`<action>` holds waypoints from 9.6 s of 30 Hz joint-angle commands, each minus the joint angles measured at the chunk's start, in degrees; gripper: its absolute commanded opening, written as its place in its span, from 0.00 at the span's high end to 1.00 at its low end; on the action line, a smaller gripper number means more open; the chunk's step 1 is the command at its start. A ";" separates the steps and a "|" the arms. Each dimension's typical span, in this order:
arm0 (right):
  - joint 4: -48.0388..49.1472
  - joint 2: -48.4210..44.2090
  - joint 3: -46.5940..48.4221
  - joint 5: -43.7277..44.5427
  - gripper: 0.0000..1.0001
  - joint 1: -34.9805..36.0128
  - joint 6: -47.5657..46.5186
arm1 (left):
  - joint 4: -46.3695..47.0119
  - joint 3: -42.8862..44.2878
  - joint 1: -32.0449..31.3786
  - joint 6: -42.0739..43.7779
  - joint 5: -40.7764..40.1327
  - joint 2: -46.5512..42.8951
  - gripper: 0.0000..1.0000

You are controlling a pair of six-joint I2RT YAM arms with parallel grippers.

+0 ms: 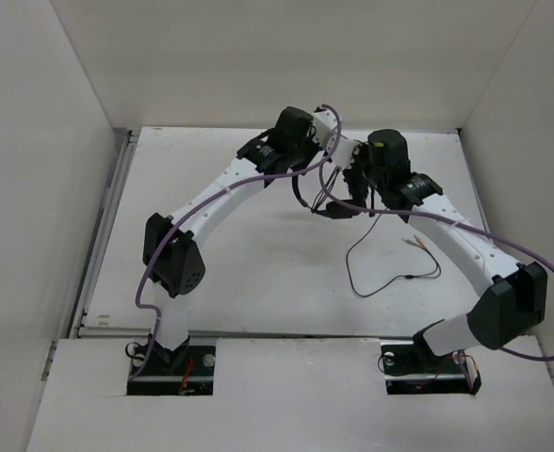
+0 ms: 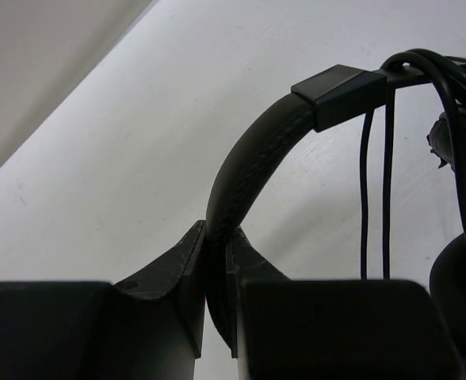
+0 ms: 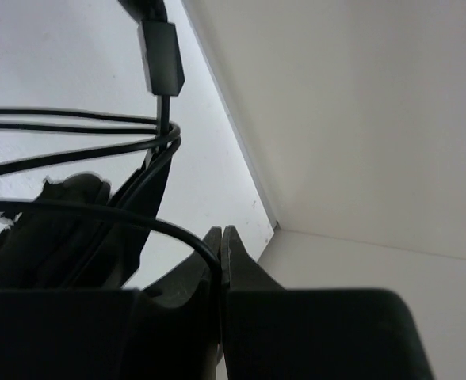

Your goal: Wrap the headphones

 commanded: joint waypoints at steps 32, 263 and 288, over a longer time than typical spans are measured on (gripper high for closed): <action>5.78 -0.96 1.32 -48.33 0.93 -20.48 47.14 | -4.14 2.11 0.31 -7.79 32.54 -11.74 0.99; 61.86 7.04 -22.95 -72.96 0.58 -16.17 103.15 | 12.38 35.87 2.50 -23.70 20.43 -2.78 0.98; 47.89 3.34 -20.05 -69.18 0.52 -31.12 88.04 | 11.76 32.70 1.54 -23.17 21.31 -5.33 0.98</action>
